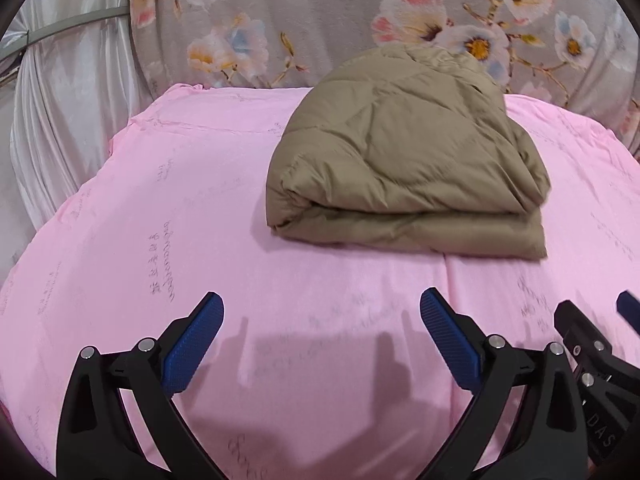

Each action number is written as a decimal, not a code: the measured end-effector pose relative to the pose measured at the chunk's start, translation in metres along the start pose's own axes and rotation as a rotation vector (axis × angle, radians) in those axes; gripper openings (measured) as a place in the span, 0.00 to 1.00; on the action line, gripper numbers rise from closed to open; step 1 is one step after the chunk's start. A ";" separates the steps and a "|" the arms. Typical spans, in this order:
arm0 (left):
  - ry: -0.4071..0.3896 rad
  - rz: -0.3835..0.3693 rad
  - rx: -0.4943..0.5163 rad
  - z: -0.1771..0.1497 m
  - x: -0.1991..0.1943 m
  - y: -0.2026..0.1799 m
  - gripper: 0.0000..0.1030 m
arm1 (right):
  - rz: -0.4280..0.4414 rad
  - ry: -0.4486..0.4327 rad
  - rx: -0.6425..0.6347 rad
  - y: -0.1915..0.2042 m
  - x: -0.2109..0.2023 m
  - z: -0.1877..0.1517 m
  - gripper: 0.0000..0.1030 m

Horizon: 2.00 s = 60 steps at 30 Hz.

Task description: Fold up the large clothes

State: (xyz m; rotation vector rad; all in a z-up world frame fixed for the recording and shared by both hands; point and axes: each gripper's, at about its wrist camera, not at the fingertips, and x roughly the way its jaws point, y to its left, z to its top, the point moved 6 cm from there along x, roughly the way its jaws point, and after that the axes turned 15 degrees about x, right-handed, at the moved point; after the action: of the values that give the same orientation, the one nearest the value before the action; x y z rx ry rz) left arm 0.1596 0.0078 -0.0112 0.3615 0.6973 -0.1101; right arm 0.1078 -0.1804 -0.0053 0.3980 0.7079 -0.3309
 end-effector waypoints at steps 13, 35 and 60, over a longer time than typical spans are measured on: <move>0.010 0.028 -0.008 -0.018 -0.023 -0.004 0.95 | -0.084 -0.103 -0.008 -0.012 -0.024 0.002 0.84; 0.085 0.016 0.005 -0.062 -0.049 0.001 0.95 | -0.034 0.051 -0.017 -0.014 -0.048 -0.058 0.84; 0.097 0.051 0.005 -0.064 -0.048 0.004 0.94 | -0.051 0.107 -0.021 -0.014 -0.038 -0.061 0.84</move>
State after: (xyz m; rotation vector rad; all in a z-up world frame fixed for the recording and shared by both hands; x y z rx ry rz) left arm 0.0853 0.0339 -0.0246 0.3912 0.7829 -0.0459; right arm 0.0408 -0.1591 -0.0252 0.3803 0.8267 -0.3521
